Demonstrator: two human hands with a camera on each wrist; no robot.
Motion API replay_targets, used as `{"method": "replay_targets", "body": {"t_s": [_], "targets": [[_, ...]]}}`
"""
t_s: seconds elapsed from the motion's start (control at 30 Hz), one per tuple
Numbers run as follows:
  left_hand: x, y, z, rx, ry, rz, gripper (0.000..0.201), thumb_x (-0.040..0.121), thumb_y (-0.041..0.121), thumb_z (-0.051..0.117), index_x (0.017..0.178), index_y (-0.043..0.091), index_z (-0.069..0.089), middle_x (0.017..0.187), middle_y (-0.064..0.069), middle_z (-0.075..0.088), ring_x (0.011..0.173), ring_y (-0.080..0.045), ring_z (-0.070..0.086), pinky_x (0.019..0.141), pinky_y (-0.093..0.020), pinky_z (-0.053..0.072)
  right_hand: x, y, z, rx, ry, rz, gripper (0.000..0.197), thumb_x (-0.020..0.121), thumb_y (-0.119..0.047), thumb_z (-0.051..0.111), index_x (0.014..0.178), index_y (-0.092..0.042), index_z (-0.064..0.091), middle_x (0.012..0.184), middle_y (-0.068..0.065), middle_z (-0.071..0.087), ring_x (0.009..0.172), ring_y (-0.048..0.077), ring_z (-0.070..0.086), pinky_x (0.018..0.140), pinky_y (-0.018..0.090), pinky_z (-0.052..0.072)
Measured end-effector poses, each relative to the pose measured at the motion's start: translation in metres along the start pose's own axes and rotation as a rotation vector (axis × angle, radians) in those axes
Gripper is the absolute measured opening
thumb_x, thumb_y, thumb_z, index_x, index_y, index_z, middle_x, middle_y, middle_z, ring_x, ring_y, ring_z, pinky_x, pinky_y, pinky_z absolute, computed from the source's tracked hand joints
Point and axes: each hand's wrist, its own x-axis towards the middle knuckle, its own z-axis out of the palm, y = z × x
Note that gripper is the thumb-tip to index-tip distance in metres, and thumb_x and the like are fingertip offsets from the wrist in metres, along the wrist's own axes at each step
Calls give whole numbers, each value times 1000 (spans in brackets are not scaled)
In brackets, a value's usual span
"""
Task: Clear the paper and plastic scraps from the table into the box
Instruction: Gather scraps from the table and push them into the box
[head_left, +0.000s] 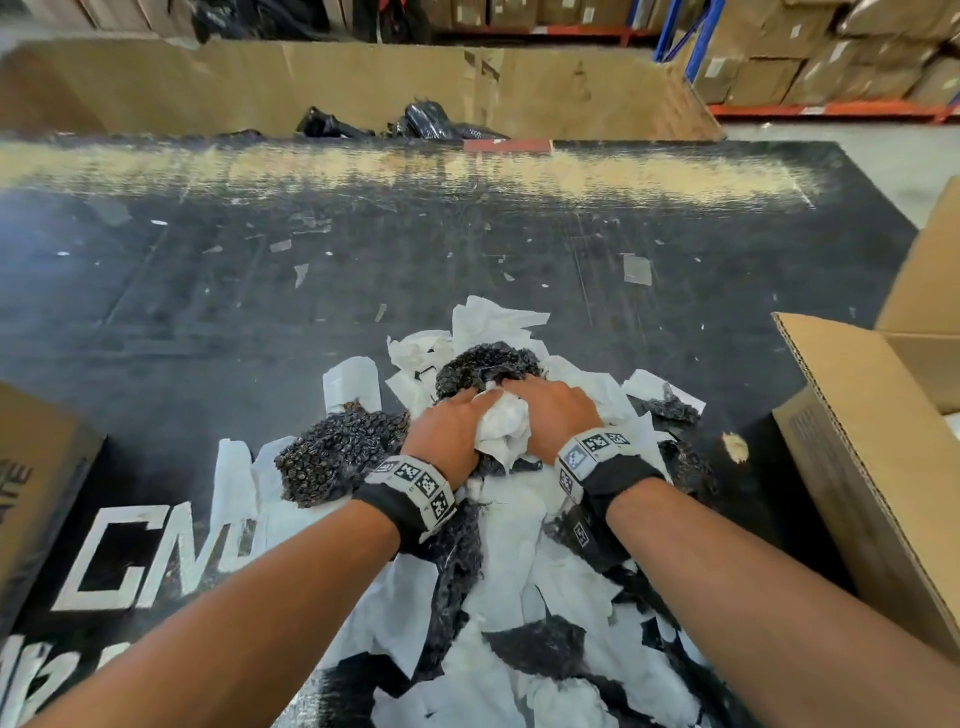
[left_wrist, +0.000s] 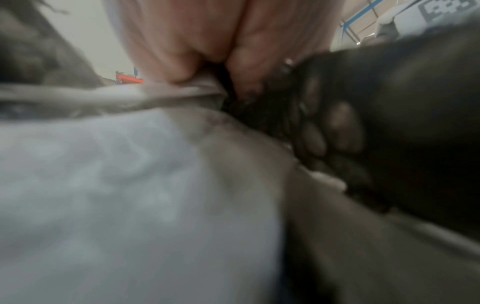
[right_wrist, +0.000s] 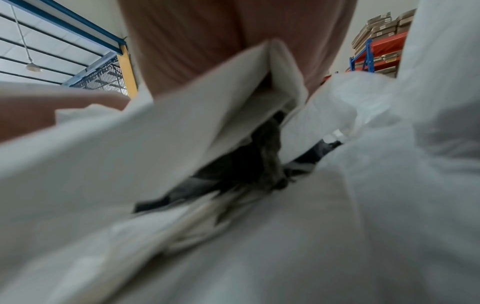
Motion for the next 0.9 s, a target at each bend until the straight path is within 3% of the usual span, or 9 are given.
{"method": "replay_targets", "body": {"t_s": [0.13, 0.23, 0.37, 0.43, 0.53, 0.6, 0.7, 0.9], "targets": [[-1, 3, -5, -88, 88, -19, 69, 88, 7, 62, 146, 40, 45, 141, 2, 49, 101, -35, 68, 86, -45, 57, -3, -8, -11, 15, 27, 33, 20, 85, -29, 64, 104, -27, 65, 105, -1, 69, 99, 28, 66, 83, 39, 54], [-8, 4, -9, -72, 191, -13, 72, 85, 7, 68, 144, 41, 45, 135, 3, 30, 81, -33, 68, 76, -45, 60, -10, -13, -20, 44, 108, 8, 20, 81, -26, 64, 101, -27, 62, 102, -1, 68, 97, 30, 66, 78, 40, 54], [-17, 5, -23, -69, 320, 58, 87, 71, -3, 78, 145, 35, 50, 166, -4, 3, 104, -39, 70, 63, -44, 61, -23, -20, -34, 54, 255, -22, 42, 79, -27, 68, 121, -33, 59, 112, -3, 68, 97, 26, 68, 75, 38, 56], [-20, 9, -35, -52, 339, 89, 93, 71, -2, 79, 149, 35, 45, 170, -2, -10, 109, -35, 69, 61, -43, 61, -30, -24, -44, 82, 307, -36, 53, 79, -25, 70, 130, -31, 57, 119, -2, 67, 99, 28, 69, 75, 40, 57], [-26, 18, -54, -72, 330, 100, 87, 82, 7, 73, 154, 39, 35, 168, 3, 19, 113, -35, 67, 75, -47, 60, -41, -30, -62, 76, 357, -36, 52, 83, -29, 67, 133, -33, 54, 123, -4, 64, 101, 26, 68, 77, 41, 58], [-34, 24, -66, -80, 372, 115, 84, 84, 13, 73, 152, 43, 34, 162, 4, 35, 113, -34, 67, 79, -48, 60, -50, -35, -75, 61, 384, -39, 53, 86, -33, 65, 137, -35, 50, 129, -4, 63, 111, 23, 66, 80, 41, 58], [-49, 31, -83, -143, 426, 136, 79, 83, 19, 75, 150, 40, 39, 157, 4, 41, 112, -33, 67, 80, -49, 59, -60, -43, -91, 39, 434, -48, 55, 88, -31, 66, 140, -32, 50, 135, 0, 62, 120, 22, 62, 81, 39, 57], [-78, 38, -107, -169, 556, 208, 75, 81, 27, 80, 149, 31, 47, 148, 3, 47, 106, -32, 67, 77, -49, 59, -76, -59, -111, 10, 473, -31, 65, 79, -26, 72, 139, -34, 49, 137, 0, 60, 101, 27, 70, 75, 41, 59]]}}
